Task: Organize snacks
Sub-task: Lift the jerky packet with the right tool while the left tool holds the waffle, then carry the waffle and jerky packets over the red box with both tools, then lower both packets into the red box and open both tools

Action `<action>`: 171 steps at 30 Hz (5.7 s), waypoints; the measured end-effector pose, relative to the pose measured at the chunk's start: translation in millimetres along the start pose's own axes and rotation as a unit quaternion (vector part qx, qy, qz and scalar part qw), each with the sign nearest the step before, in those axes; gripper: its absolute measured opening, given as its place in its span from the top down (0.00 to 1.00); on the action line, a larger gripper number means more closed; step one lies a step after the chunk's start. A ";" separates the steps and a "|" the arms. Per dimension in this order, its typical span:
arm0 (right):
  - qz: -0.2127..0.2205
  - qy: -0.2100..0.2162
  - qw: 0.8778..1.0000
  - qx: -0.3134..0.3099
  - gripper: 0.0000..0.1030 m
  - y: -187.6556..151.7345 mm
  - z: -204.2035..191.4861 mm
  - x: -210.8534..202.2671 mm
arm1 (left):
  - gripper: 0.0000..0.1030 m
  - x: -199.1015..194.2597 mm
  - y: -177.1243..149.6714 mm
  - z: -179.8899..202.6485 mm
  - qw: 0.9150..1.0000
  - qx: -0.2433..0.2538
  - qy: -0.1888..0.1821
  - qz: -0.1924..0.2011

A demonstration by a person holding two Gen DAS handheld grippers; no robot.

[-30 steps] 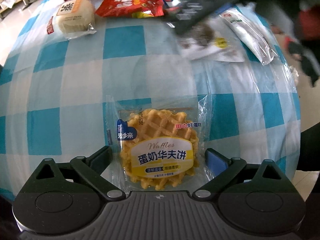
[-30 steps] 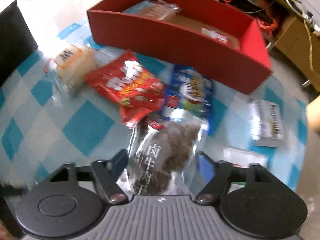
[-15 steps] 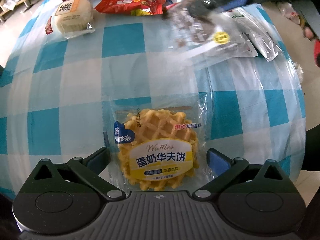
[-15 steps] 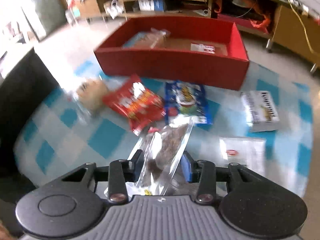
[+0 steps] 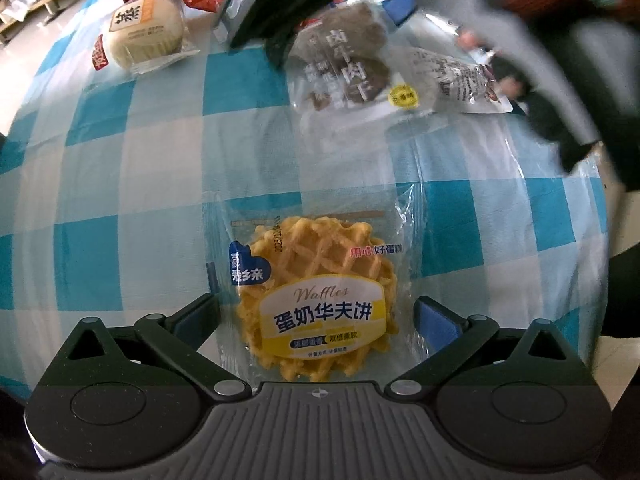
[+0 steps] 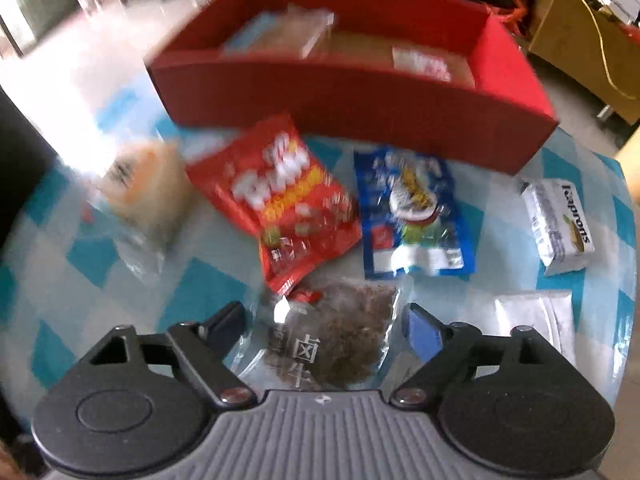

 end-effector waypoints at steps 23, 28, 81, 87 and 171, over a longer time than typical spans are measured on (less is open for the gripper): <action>0.048 0.001 0.998 -0.033 0.24 -23.0 33.5 -12.1 | 0.00 0.1 0.3 3.5 1.000 0.008 0.007 0.001; 0.072 0.015 0.997 -0.007 0.28 -39.8 51.4 -27.6 | 0.00 -2.0 1.0 2.0 1.000 -0.010 -0.005 0.004; 0.077 0.051 0.994 -0.061 0.00 -67.2 -27.0 -15.0 | 0.20 -45.5 3.2 -67.7 0.981 -0.180 -0.016 0.064; 0.079 0.057 0.993 -0.061 0.17 -64.6 -18.0 -22.0 | 0.21 -43.7 2.3 -68.3 0.982 -0.179 -0.007 0.065; 0.270 0.073 0.959 0.044 0.09 174.2 121.9 9.8 | 0.15 -27.3 281.2 -113.9 0.959 -0.131 0.143 0.209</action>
Point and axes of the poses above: each gripper's, at about its wrist camera, not at the fingertips, and x roughly the way its jaws point, z to its right, y to its top, the point moved 7 cm from there along x, roughly the way its jaws point, and after that the axes turned 3 degrees about y, right-handed, at the moved point
